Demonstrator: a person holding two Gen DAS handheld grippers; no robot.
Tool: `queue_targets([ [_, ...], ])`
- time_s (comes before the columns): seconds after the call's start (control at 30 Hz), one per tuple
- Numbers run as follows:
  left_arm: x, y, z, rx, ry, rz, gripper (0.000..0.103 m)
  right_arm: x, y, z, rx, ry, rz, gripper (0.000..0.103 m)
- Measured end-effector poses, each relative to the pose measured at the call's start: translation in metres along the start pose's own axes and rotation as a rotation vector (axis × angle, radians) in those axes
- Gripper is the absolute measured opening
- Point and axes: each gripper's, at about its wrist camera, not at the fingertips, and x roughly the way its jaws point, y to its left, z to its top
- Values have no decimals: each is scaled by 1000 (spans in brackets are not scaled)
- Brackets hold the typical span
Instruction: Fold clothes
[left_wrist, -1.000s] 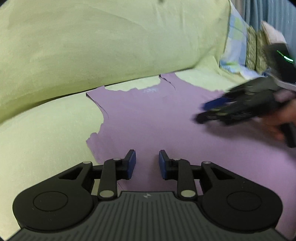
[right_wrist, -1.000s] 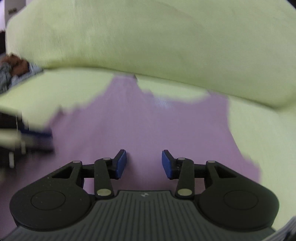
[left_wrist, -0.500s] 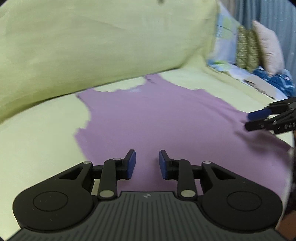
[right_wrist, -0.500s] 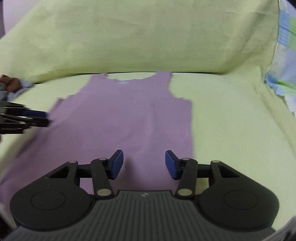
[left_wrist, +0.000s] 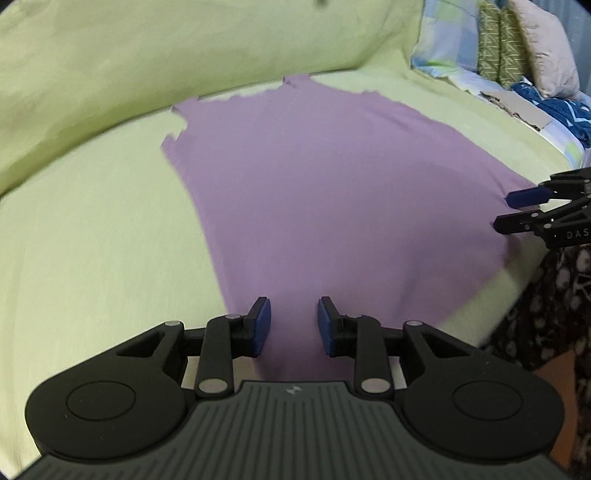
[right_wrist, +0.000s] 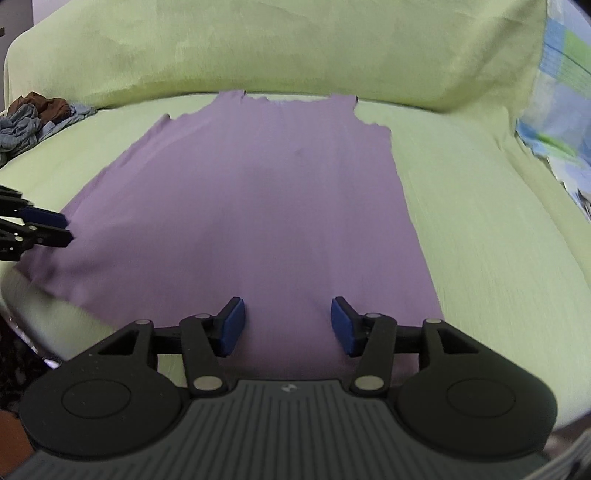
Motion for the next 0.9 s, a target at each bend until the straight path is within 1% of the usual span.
queue_targets([
  [0.07, -13, 3, -7, -28, 1, -1, 34, -10, -3, -4, 40, -12, 12, 48],
  [0.1, -18, 5, -9, -41, -1, 2, 35, -21, -6, -7, 78, -32, 22, 48],
  [0.17, -23, 10, -13, -66, -2, 11, 37, -34, -13, -13, 147, -51, 41, 48],
  [0.2, -23, 16, -15, -94, 1, 11, 37, -37, -17, -16, 178, -55, 49, 48],
  [0.3, -16, 37, -20, -206, 22, -40, 37, -44, -31, -30, 282, -66, 66, 48],
  [0.37, -11, 44, -22, -243, 30, -76, 37, -48, -41, -37, 328, -81, 57, 48],
  [0.47, -8, 54, -25, -293, 18, -129, 37, -54, -58, -44, 387, -95, 49, 49],
  [0.57, -7, 60, -28, -352, 24, -205, 36, -56, -69, -48, 381, -97, 39, 49],
  [0.6, -6, 60, -29, -361, 28, -225, 35, -57, -74, -48, 373, -98, 37, 49],
  [0.67, -4, 60, -30, -375, 34, -262, 34, -56, -80, -46, 366, -102, 35, 49],
  [0.77, 0, 60, -30, -393, 24, -284, 34, -55, -93, -42, 370, -113, 39, 49],
  [0.83, 0, 58, -30, -402, 16, -278, 34, -52, -103, -37, 382, -120, 39, 49],
  [0.9, 1, 55, -29, -393, 10, -264, 34, -44, -118, -32, 402, -104, 49, 49],
])
